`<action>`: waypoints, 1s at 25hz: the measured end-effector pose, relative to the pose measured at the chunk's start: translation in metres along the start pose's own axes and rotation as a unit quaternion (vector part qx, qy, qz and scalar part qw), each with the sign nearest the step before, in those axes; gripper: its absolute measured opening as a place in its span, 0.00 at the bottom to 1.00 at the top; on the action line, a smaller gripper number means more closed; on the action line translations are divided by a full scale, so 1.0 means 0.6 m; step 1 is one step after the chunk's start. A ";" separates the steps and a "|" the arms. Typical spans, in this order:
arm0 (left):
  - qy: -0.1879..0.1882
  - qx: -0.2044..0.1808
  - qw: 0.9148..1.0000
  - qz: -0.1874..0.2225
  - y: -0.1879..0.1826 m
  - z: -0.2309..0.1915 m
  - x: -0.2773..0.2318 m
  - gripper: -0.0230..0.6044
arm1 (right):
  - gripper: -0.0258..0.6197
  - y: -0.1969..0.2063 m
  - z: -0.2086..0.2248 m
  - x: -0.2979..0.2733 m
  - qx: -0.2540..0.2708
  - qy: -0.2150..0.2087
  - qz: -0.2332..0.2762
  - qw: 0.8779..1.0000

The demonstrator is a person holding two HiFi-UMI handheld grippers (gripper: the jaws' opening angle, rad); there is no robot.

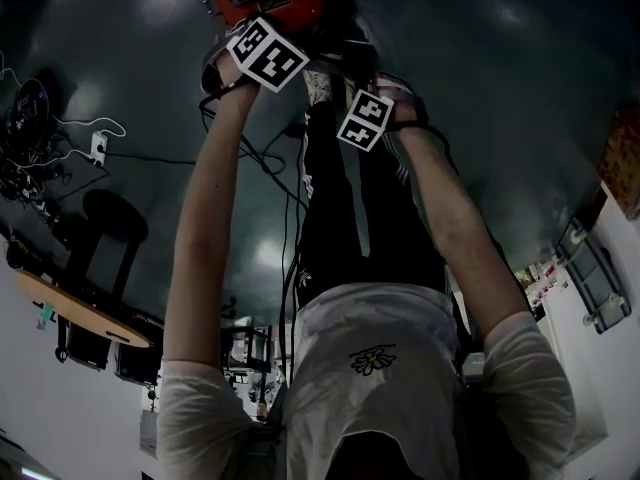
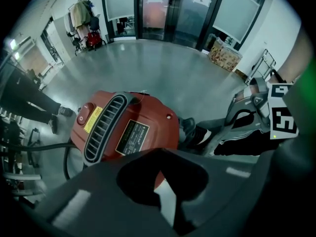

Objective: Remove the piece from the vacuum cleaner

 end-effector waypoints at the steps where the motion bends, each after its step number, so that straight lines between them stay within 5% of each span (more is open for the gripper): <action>1: -0.001 0.002 1.000 0.001 0.000 -0.001 0.001 0.04 | 0.09 -0.002 -0.002 0.001 0.000 -0.002 0.001 1.000; 9: -0.003 0.012 1.000 0.005 0.001 0.000 -0.002 0.04 | 0.09 -0.003 -0.010 -0.001 0.009 -0.003 0.009 1.000; 15: -0.012 0.018 1.000 0.001 0.004 -0.008 -0.001 0.04 | 0.09 -0.004 -0.082 0.002 0.069 -0.086 0.017 0.994; 21: -0.018 0.018 1.000 0.005 0.004 -0.002 0.001 0.04 | 0.09 0.027 -0.114 0.018 0.037 -0.064 0.009 0.997; 25: -0.023 0.072 0.997 0.007 0.009 0.001 0.000 0.04 | 0.09 0.023 -0.097 0.040 0.027 -0.051 0.010 0.998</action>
Point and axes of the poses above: the fingertips, and each gripper's own axes: x backward along the fingers, z to its right, y out of its underside, the point moved 4 cm from there along x, backward along the fingers, and after that the axes turned 10 degrees about x, right-handed, at the moved point
